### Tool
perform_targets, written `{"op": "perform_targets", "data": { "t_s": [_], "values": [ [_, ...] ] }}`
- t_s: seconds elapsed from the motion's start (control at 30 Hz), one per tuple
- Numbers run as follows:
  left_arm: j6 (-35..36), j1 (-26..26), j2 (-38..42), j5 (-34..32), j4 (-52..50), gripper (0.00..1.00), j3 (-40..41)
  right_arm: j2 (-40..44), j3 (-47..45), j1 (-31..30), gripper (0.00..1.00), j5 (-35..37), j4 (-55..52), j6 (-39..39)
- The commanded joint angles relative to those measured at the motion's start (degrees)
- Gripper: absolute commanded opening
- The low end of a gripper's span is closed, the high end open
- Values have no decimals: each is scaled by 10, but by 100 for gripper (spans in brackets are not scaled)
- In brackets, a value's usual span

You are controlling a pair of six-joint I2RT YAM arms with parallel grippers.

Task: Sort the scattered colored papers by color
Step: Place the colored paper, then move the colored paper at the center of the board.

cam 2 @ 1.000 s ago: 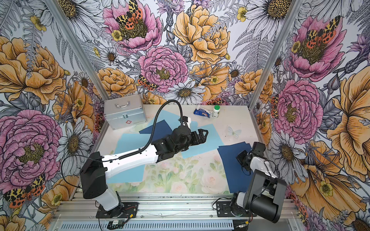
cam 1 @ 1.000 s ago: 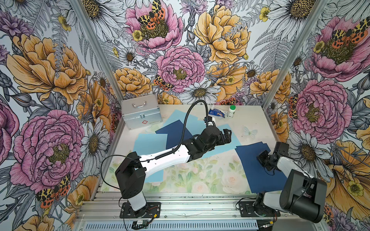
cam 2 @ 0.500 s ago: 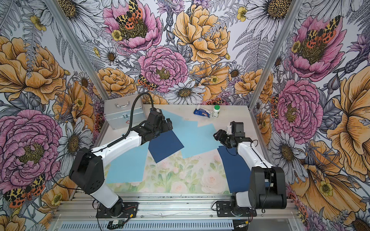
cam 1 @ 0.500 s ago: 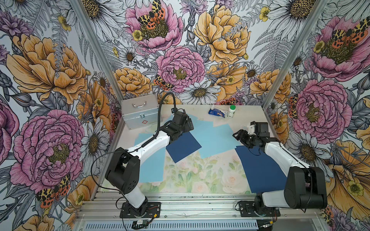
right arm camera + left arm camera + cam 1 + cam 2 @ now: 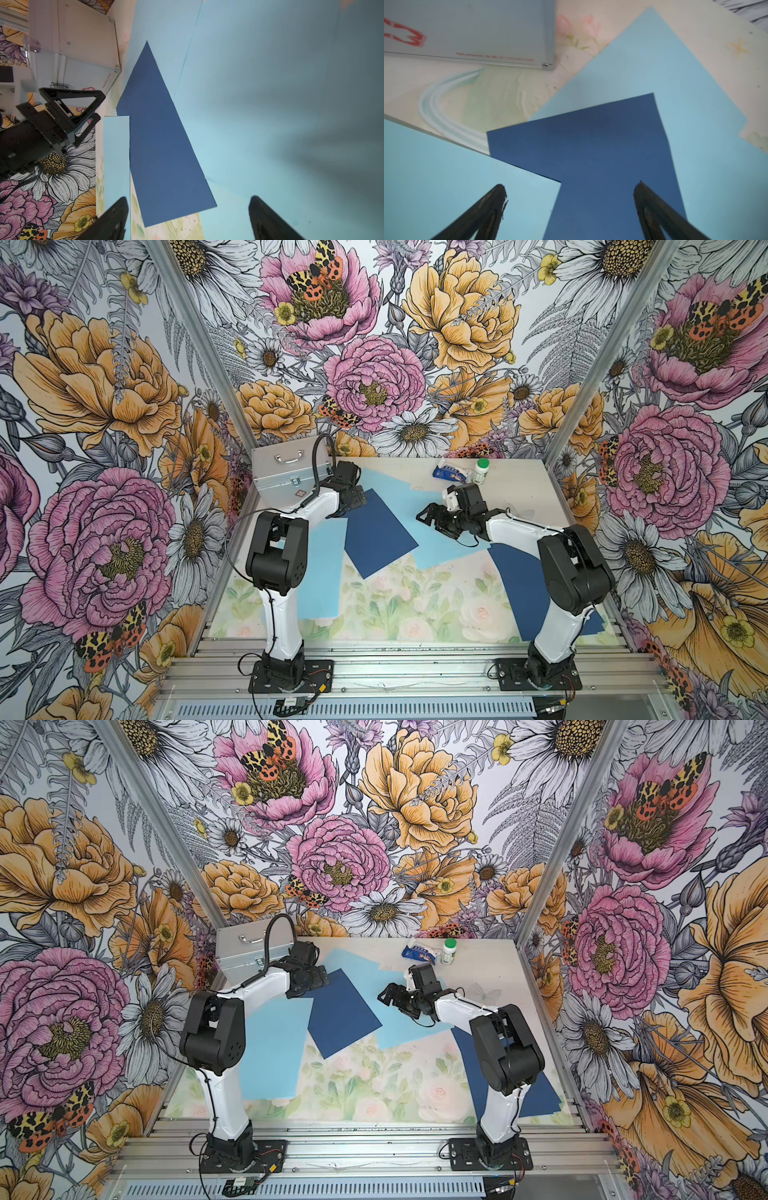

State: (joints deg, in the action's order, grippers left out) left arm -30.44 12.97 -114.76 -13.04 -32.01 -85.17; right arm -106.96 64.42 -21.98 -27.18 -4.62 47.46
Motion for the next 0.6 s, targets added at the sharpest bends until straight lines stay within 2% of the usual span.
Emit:
{"op": "perform_targets", "data": {
  "t_s": [0.0, 0.2, 0.43, 0.57],
  "values": [
    [10, -30, -4, 4, -6, 99, -19, -29, 24, -7, 91, -17, 35, 42],
    [14, -57, -30, 6, -6, 99, -31, -49, 26, -34, 90, -7, 14, 62],
    [27, -63, -77, 6, 0, 99, -63, -71, 27, -67, 90, 19, -11, 84],
    [22, -68, -91, 37, 12, 99, -64, -79, 27, -68, 89, 29, -26, 93]
  ]
}}
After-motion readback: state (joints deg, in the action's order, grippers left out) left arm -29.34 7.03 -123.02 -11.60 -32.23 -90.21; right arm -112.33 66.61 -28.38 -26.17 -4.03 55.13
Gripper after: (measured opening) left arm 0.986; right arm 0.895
